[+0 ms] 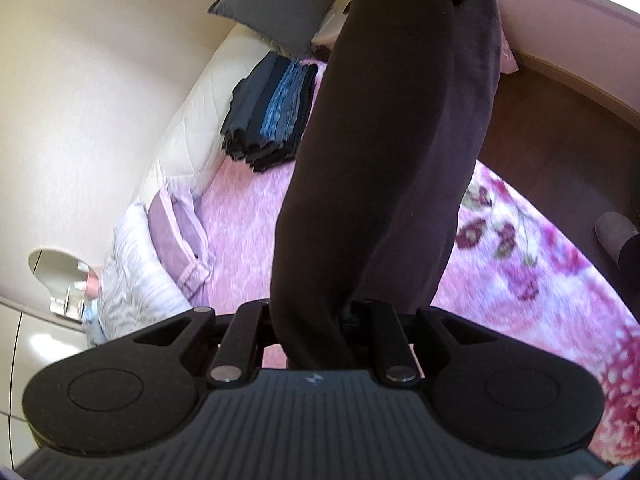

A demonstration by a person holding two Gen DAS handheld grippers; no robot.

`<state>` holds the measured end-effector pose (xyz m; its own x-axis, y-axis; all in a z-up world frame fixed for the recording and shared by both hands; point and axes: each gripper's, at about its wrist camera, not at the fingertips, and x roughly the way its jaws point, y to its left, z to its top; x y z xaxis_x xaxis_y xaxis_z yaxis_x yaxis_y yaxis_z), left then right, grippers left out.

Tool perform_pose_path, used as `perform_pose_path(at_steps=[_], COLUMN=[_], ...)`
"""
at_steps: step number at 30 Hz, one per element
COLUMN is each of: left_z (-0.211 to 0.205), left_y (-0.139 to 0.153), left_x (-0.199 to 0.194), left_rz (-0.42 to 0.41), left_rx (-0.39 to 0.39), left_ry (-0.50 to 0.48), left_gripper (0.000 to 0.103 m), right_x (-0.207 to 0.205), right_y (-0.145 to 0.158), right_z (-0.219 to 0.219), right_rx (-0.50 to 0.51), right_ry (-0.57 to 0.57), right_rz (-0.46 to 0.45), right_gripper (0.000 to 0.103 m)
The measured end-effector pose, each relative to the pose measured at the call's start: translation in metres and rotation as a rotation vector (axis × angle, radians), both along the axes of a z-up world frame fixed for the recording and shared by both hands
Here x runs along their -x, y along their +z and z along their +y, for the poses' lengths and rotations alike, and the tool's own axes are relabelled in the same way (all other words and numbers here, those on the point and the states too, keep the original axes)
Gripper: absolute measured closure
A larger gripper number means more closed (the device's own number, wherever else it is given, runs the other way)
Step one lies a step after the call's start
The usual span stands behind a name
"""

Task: Fold clothes
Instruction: 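Carry the hanging shirt with both grippers toward the stack of folded clothes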

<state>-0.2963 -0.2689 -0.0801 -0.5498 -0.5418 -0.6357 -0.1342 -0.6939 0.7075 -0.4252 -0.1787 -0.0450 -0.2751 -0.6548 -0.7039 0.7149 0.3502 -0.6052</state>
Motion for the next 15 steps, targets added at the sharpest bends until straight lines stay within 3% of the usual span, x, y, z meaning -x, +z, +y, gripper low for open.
perform_pose_path(at_steps=[15], left_z=[-0.007], left_y=[0.009], left_x=[0.145], left_rz=[-0.031], left_rx=[0.008], left_ry=[0.009], left_gripper=[0.089], right_x=[0.141], right_y=[0.017], right_z=[-0.012], right_rx=[-0.010], right_ry=[0.000], right_rz=[-0.031], right_gripper=[0.081])
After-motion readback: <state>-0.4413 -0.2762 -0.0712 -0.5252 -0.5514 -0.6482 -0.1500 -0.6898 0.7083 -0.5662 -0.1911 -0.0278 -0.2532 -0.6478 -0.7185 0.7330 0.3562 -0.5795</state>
